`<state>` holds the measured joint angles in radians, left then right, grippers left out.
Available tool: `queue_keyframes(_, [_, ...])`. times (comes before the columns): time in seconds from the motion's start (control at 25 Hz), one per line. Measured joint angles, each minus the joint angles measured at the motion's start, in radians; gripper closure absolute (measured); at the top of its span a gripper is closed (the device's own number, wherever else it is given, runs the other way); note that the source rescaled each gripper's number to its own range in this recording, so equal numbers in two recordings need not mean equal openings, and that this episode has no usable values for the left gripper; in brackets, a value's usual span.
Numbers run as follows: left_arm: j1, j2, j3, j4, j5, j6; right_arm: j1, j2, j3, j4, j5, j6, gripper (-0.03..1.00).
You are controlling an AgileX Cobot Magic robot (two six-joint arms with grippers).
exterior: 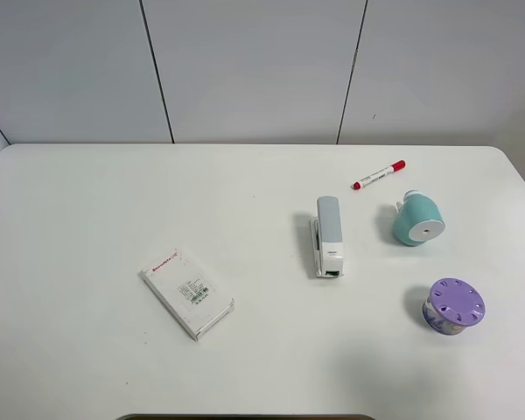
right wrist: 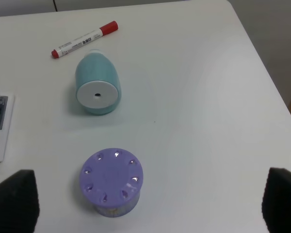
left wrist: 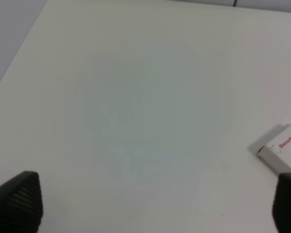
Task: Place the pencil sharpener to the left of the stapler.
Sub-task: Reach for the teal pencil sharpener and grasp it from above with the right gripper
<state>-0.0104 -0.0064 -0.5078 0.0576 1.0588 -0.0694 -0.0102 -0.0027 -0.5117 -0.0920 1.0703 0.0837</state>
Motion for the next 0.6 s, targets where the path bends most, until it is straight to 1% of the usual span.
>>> queue_keyframes(0.6, [0.000, 0.000, 0.000, 0.000, 0.000, 0.000, 0.000, 0.000, 0.000, 0.000, -0.004, 0.000, -0.03])
